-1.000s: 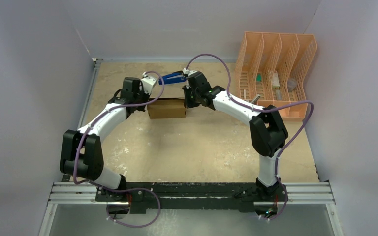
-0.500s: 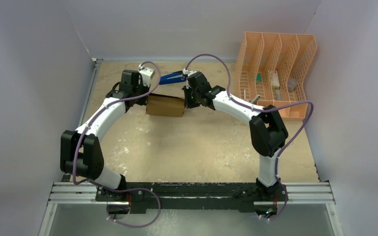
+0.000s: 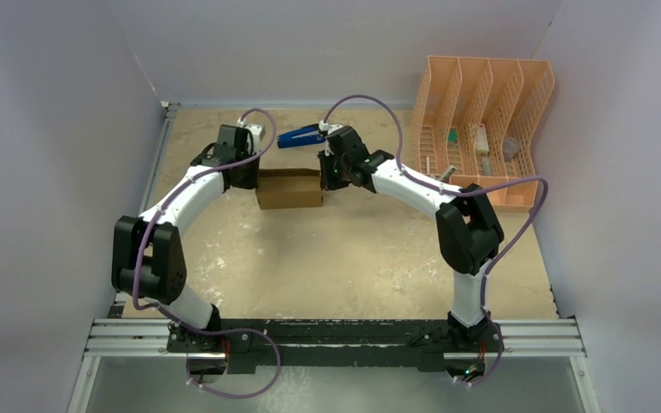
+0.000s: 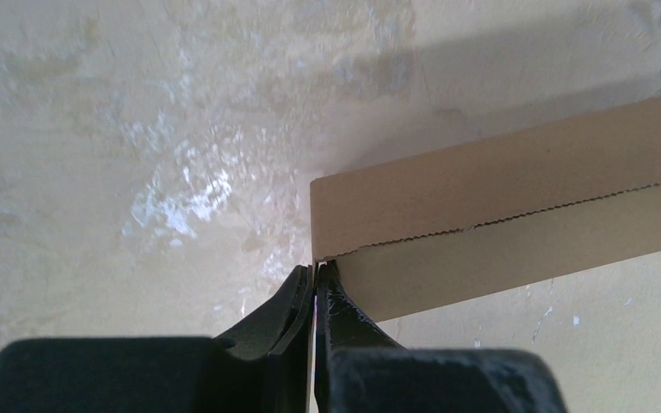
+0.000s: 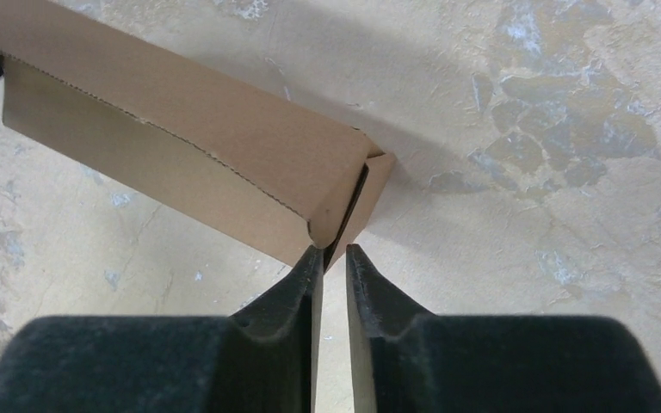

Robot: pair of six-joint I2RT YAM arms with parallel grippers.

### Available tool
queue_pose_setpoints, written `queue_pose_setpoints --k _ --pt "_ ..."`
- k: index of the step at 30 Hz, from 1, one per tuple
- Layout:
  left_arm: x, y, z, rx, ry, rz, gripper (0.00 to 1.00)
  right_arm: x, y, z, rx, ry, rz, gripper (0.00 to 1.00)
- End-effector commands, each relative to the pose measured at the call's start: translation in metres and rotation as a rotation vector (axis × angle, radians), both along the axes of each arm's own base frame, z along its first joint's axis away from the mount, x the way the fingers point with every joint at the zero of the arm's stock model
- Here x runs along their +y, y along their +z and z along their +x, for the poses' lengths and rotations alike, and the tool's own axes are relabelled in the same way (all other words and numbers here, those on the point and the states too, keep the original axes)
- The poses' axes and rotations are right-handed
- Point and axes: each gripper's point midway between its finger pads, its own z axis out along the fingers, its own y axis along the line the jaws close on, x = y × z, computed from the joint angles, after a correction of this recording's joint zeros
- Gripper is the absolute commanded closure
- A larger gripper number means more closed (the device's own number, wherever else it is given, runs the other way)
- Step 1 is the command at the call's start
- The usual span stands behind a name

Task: Fold the paper box

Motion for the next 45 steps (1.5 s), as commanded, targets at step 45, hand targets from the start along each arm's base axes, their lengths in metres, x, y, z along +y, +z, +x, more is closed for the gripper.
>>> queue_pose_setpoints --k 45 --pt "-0.039 0.023 -0.029 0.136 0.054 -0.098 1.0 0.001 -0.031 -0.015 0.048 -0.011 -0.009 0.67"
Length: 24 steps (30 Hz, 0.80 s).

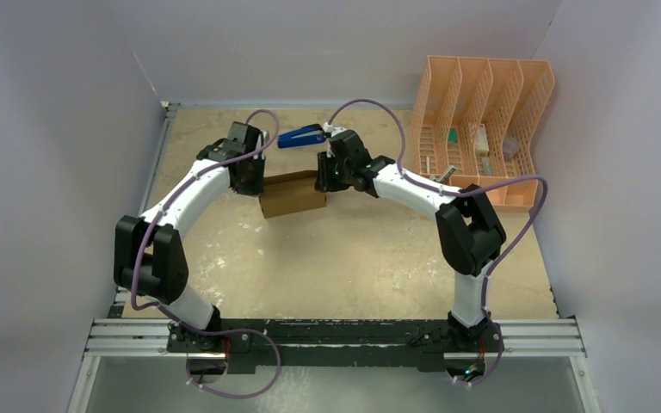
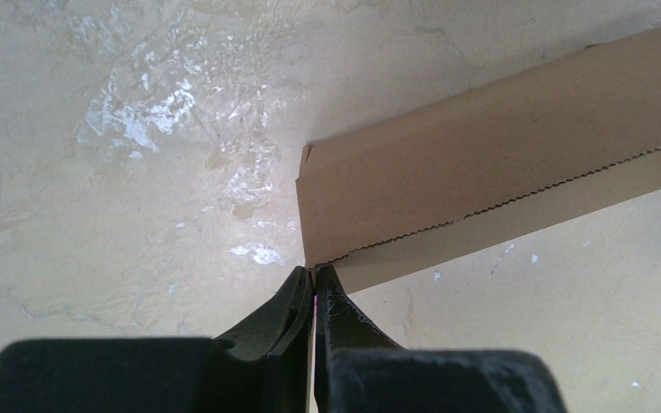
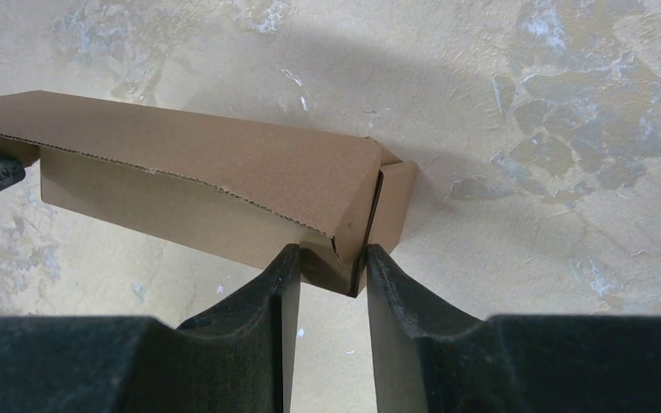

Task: Fold the paper box

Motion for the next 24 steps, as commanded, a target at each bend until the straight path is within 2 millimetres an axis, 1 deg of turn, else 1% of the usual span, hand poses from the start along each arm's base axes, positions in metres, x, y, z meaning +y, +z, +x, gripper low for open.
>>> queue_pose_setpoints --k 1,7,12,18,24 --pt "-0.026 0.022 0.01 -0.03 -0.002 -0.118 1.0 -0.006 -0.026 -0.013 0.032 0.029 -0.092 0.68" --pt "-0.032 0.022 0.01 0.0 0.038 -0.157 1.0 -0.005 -0.027 -0.014 0.034 0.037 -0.102 0.69" --pt "-0.032 0.017 0.009 0.023 0.058 -0.155 1.0 -0.004 -0.027 -0.015 0.034 0.038 -0.103 0.69" --pt "-0.036 0.013 0.008 0.042 0.087 -0.185 1.0 -0.004 -0.026 -0.015 0.032 0.039 -0.106 0.69" --pt "-0.041 0.016 0.011 0.038 0.11 -0.222 1.0 -0.003 -0.026 -0.016 0.031 0.041 -0.104 0.69"
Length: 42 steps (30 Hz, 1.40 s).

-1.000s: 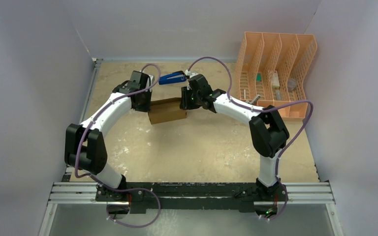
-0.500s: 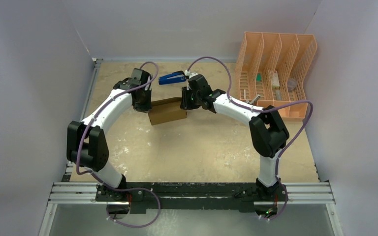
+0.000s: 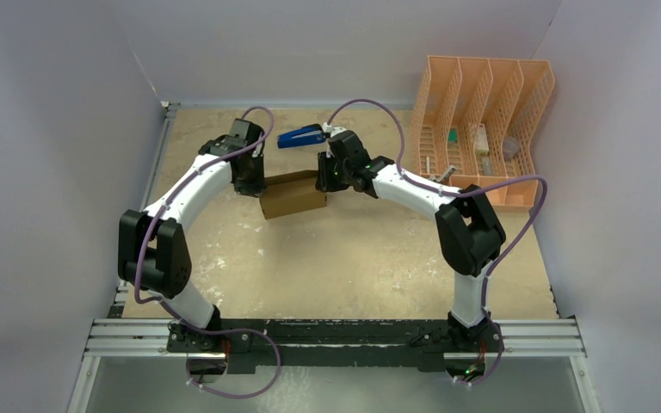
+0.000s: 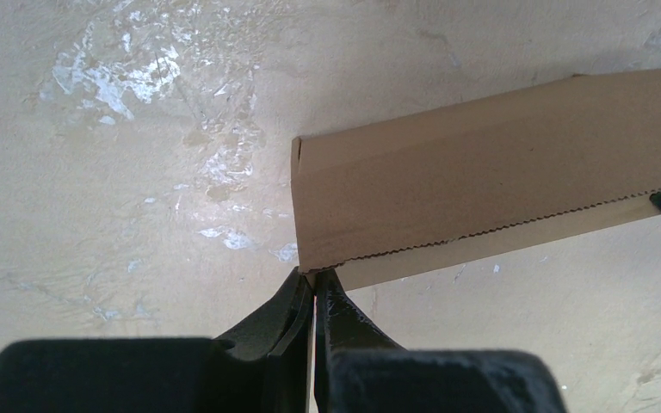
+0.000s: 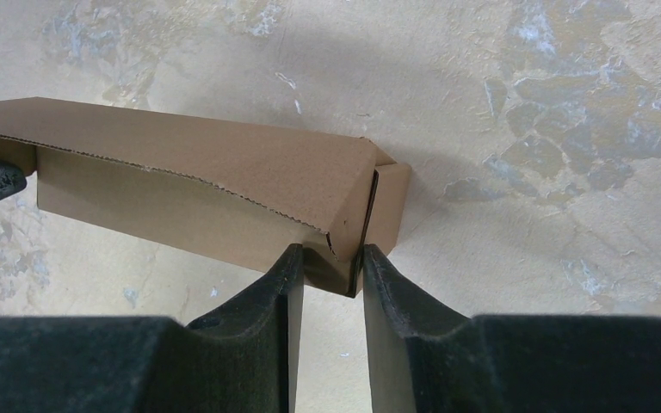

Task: Fold the paper box

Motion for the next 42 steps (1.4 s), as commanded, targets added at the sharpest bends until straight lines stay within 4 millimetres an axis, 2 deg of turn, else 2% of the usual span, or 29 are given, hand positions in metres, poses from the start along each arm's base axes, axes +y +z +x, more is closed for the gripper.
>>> queue_pose_setpoints --k 1,24,28,36,42 --pt "-0.034 0.018 0.013 -0.043 -0.018 -0.153 1.0 -0.002 -0.026 -0.016 0.05 0.041 -0.086 0.69" --pt "-0.039 0.034 0.017 -0.071 -0.006 -0.183 1.0 0.0 -0.028 -0.022 0.059 0.052 -0.09 0.69" --pt "-0.033 0.029 0.014 -0.056 0.002 -0.151 1.0 0.0 -0.027 -0.022 0.057 0.051 -0.088 0.69" --pt "-0.006 0.026 0.007 -0.052 0.036 -0.003 1.0 0.0 -0.028 -0.024 0.058 0.053 -0.089 0.69" --pt "-0.008 0.022 0.003 -0.04 0.032 -0.011 1.0 0.001 -0.028 -0.025 0.059 0.055 -0.089 0.69"
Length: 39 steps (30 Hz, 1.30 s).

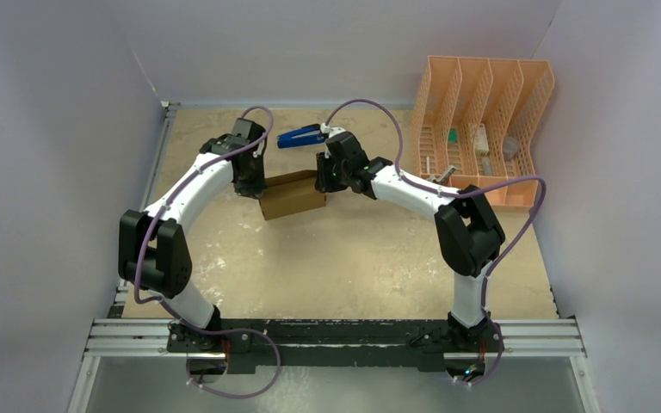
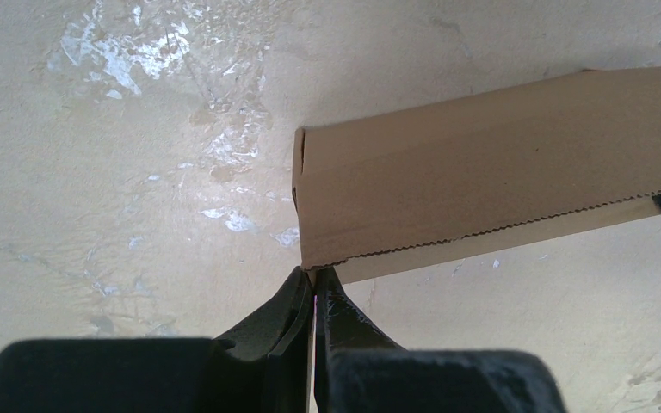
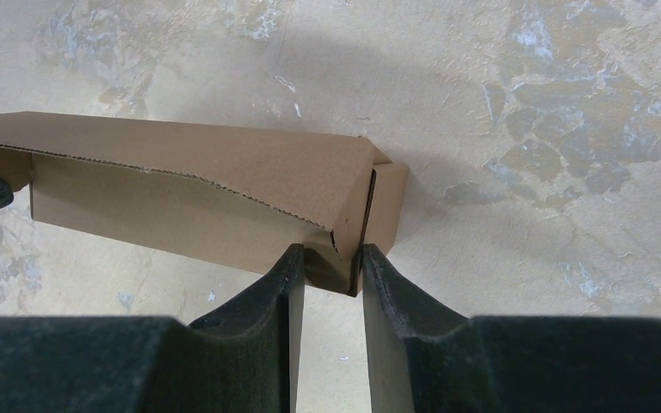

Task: Fold the paper box

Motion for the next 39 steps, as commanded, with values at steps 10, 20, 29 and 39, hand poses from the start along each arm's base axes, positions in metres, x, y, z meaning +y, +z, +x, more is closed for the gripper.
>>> queue_pose_setpoints --k 10,20,29,39 --pt "-0.001 0.016 0.008 -0.061 0.01 0.022 1.0 -0.002 -0.027 -0.027 0.077 0.054 -0.078 0.7" --pt "-0.011 0.007 0.002 -0.036 -0.006 -0.02 1.0 -0.002 -0.028 -0.027 0.078 0.054 -0.078 0.7" --pt "-0.011 -0.011 -0.013 -0.009 0.001 -0.041 1.0 -0.001 -0.027 -0.027 0.077 0.051 -0.074 0.7" --pt "-0.003 -0.027 -0.024 -0.01 0.008 -0.018 1.0 -0.001 -0.002 -0.033 0.054 0.061 -0.03 0.66"
